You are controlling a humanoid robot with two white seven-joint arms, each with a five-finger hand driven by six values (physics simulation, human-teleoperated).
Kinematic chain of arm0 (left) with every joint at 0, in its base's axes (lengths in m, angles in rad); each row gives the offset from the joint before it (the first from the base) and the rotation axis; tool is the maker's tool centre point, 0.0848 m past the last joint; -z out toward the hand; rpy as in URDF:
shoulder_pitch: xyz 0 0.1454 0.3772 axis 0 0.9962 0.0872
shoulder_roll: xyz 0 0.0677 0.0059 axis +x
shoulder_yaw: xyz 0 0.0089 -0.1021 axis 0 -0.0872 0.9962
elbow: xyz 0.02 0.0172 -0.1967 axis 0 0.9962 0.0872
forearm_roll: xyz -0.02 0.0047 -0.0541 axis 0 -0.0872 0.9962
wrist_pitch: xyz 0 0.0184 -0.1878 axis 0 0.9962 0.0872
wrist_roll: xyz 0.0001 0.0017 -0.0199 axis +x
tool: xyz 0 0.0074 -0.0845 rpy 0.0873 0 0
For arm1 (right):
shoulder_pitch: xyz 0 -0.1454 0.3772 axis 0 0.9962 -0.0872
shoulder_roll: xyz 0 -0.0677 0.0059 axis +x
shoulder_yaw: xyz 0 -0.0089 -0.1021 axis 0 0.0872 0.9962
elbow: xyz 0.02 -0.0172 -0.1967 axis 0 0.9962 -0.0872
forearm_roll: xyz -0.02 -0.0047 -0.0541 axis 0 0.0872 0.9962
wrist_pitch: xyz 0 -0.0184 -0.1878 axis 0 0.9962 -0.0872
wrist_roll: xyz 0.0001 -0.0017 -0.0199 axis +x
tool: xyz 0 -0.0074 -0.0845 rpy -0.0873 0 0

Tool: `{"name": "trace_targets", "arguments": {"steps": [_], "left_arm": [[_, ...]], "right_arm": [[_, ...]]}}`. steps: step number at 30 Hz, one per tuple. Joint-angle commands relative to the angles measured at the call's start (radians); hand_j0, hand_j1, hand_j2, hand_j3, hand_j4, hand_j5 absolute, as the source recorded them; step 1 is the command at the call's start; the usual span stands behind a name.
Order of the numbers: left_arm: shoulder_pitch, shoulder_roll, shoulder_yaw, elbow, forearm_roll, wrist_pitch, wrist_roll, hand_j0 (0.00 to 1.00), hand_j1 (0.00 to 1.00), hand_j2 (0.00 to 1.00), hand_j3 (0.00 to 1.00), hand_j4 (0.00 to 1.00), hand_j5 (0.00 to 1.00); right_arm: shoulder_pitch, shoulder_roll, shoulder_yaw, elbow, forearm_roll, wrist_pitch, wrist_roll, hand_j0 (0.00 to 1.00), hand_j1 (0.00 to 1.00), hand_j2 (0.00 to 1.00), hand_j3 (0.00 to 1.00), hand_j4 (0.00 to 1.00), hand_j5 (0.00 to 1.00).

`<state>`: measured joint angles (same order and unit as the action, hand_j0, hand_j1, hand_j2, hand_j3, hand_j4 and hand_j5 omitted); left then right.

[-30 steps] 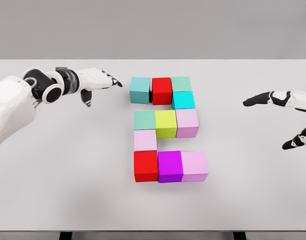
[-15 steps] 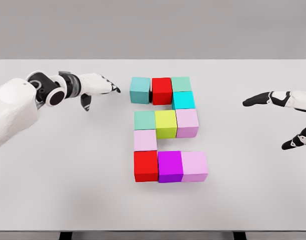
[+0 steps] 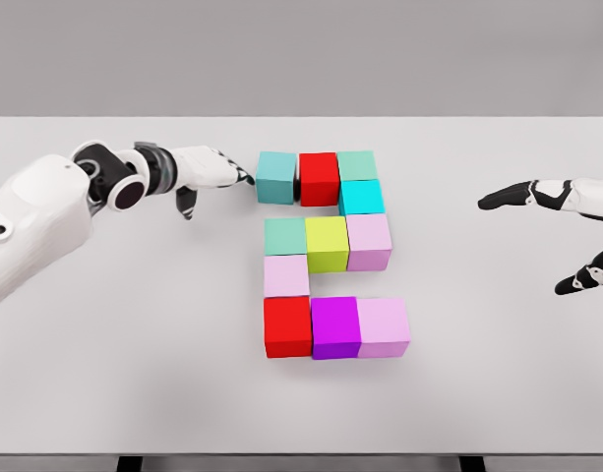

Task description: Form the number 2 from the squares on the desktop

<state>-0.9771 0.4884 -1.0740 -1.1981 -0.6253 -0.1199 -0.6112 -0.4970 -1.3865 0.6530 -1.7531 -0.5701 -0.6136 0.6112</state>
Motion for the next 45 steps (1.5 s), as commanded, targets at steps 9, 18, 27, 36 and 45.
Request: {"name": "trace_targets", "arguments": {"steps": [9,18,27,36,45], "left_arm": [[0.005,-0.002,0.0,-0.017,-0.001,0.0,0.0,1.0,1.0,1.0,1.0,1.0,1.0],[0.011,0.001,-0.001,-0.041,-0.001,-0.001,0.0,1.0,1.0,1.0,1.0,1.0,1.0],[0.012,0.013,0.002,-0.041,0.001,-0.027,0.0,1.0,1.0,1.0,1.0,1.0,1.0],[0.018,0.173,0.143,-0.087,0.104,-0.276,0.0,1.0,1.0,1.0,1.0,1.0,1.0],[0.452,0.361,0.739,-0.152,0.71,-0.491,0.0,1.0,1.0,1.0,1.0,1.0,1.0]], "right_arm": [[0.0,-0.002,0.001,0.0,-0.008,0.003,0.0,1.0,1.0,1.0,1.0,1.0,1.0],[-0.002,0.007,-0.001,0.0,-0.005,0.003,0.0,1.0,1.0,1.0,1.0,1.0,1.0],[-0.003,0.007,-0.003,0.0,-0.007,0.003,0.0,1.0,1.0,1.0,1.0,1.0,1.0],[-0.002,0.007,-0.003,0.0,-0.005,0.003,0.0,1.0,1.0,1.0,1.0,1.0,1.0],[-0.002,0.027,-0.003,0.0,-0.005,0.003,0.0,1.0,1.0,1.0,1.0,1.0,1.0]]}}
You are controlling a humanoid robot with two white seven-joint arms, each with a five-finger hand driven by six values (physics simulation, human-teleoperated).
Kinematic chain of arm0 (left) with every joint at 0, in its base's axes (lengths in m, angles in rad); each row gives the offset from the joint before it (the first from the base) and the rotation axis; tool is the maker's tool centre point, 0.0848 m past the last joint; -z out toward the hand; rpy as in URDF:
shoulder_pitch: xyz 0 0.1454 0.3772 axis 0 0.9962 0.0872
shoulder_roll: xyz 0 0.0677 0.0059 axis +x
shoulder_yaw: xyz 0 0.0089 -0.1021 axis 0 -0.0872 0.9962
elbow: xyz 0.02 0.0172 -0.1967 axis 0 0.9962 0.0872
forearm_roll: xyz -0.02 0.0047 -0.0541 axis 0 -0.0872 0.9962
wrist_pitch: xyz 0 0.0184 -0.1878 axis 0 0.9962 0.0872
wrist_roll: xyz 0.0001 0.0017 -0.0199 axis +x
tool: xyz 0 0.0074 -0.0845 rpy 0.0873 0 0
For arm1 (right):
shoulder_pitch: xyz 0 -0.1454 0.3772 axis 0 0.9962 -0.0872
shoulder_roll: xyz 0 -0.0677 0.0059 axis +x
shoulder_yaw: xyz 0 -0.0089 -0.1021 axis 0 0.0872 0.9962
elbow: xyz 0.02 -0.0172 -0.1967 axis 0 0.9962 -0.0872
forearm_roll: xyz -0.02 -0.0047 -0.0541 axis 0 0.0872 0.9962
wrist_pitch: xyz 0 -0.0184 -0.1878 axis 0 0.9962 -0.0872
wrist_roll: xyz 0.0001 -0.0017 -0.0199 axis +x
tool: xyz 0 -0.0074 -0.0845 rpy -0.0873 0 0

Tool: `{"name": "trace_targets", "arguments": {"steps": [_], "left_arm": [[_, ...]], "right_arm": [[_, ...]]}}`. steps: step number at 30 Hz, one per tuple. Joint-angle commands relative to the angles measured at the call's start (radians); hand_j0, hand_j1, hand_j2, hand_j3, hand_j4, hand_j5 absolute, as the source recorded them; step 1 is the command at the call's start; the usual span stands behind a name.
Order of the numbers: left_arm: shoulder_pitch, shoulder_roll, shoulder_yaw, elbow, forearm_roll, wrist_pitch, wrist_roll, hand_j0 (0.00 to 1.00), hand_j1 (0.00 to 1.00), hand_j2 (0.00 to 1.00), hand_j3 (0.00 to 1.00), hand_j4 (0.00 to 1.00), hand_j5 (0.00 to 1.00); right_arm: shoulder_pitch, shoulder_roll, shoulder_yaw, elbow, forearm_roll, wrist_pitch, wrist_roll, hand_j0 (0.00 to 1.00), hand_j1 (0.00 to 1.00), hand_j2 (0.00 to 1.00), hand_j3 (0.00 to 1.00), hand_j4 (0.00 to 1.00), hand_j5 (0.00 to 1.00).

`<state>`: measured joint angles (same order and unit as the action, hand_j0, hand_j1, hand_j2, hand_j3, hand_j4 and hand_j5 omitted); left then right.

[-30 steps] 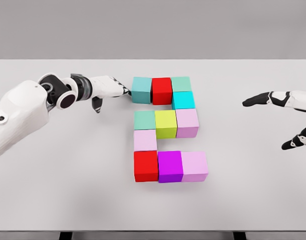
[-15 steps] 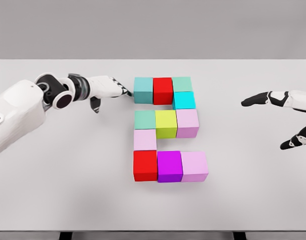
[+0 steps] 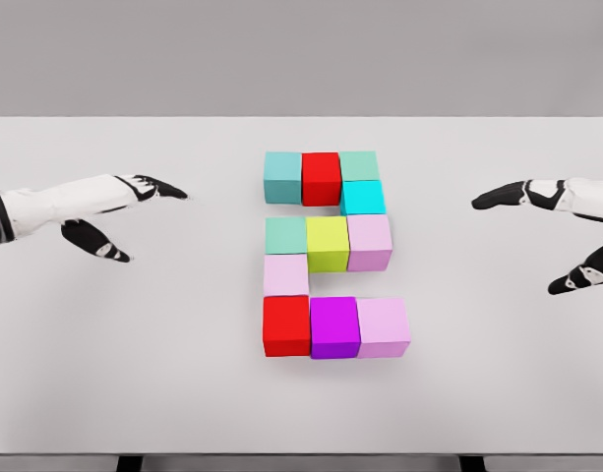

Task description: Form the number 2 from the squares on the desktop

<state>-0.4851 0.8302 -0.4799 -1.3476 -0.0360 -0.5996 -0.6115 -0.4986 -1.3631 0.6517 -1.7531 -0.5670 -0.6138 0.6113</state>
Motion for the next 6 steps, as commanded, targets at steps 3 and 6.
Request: {"name": "trace_targets", "arguments": {"steps": [3,6], "left_arm": [[0.08,0.018,0.182,-0.001,0.143,-0.011,0.001,1.0,1.0,1.0,1.0,1.0,1.0],[0.122,0.02,0.181,-0.001,0.137,-0.011,0.001,1.0,1.0,1.0,1.0,1.0,1.0]], "right_arm": [[0.0,0.004,0.0,0.0,-0.008,0.003,0.0,1.0,1.0,1.0,1.0,1.0,1.0],[0.0,0.004,0.0,0.0,-0.008,0.003,0.0,1.0,1.0,1.0,1.0,1.0,1.0]]}}
